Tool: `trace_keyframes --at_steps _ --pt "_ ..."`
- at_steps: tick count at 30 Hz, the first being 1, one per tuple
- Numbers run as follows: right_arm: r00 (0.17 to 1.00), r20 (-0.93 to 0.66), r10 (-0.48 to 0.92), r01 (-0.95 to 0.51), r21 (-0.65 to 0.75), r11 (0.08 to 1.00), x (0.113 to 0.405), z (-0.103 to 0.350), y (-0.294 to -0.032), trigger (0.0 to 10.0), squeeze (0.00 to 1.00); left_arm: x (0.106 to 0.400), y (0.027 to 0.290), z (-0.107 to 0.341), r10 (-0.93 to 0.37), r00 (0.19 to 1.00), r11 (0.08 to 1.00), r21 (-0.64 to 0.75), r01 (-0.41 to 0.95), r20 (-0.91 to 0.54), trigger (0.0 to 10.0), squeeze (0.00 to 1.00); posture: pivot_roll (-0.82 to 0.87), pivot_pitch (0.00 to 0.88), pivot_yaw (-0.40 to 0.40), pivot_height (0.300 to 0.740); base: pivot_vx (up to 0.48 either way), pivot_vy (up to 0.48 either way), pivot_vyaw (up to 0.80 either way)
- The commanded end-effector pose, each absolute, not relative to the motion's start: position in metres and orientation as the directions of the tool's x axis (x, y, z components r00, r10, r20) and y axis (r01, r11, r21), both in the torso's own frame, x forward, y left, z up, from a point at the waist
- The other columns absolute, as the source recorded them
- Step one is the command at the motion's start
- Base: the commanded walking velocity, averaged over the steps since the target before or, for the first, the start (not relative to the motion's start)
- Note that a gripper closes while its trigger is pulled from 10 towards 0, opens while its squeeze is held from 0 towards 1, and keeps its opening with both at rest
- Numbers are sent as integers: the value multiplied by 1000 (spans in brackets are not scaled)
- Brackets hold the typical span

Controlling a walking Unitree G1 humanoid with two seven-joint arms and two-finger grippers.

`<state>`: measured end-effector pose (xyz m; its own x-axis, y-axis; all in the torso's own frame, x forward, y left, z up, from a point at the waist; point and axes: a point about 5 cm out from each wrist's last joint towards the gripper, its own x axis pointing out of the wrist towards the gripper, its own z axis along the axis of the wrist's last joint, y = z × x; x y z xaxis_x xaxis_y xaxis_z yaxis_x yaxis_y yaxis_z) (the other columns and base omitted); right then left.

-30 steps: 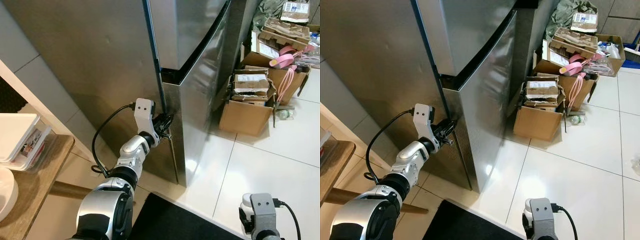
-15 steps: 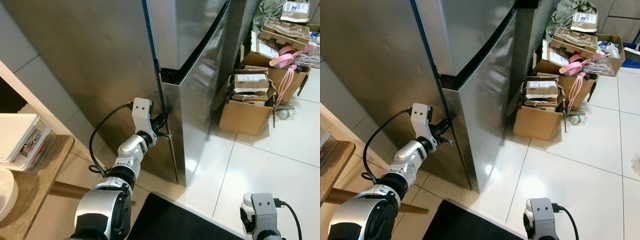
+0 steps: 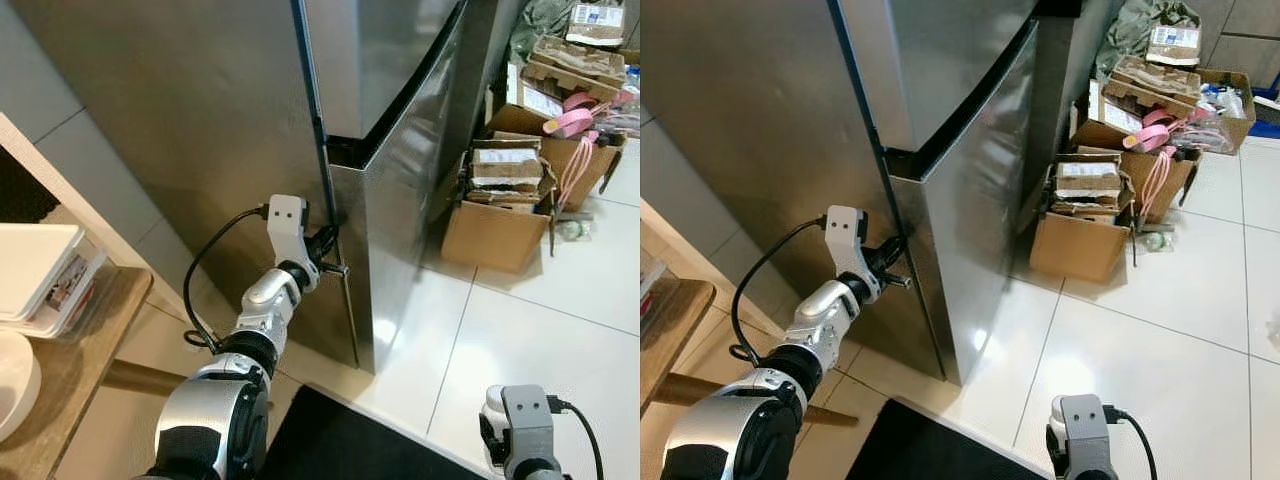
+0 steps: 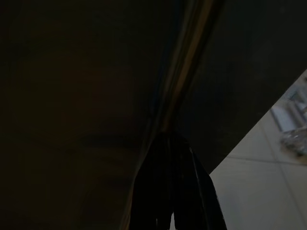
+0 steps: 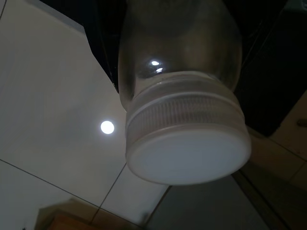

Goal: Restocking fridge

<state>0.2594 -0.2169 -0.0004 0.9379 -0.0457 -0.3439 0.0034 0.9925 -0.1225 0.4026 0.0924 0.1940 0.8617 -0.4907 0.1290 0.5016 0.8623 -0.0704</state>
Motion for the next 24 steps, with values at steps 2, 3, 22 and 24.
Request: trace_keyframes --at_steps 2,3,22,24 --pt "925 -376 -50 8 -114 993 250 -9 -216 10000 0 404 88 193 -456 884 888 -23 460 101 10000 0 -98 286 137 740 0 0 0" --pt "925 -376 -50 8 -114 993 250 -9 -216 10000 0 404 88 193 -456 884 888 -23 460 101 10000 0 -98 286 137 740 0 0 0" --pt "924 -378 -55 11 -118 993 249 -10 -217 10000 0 411 115 198 -232 969 972 46 229 85 10000 0 -95 289 134 740 0 0 0" --pt "924 -379 -55 11 -119 993 248 -10 -218 10000 0 412 122 198 -205 976 978 46 202 78 10000 0 -93 290 132 740 0 0 0"
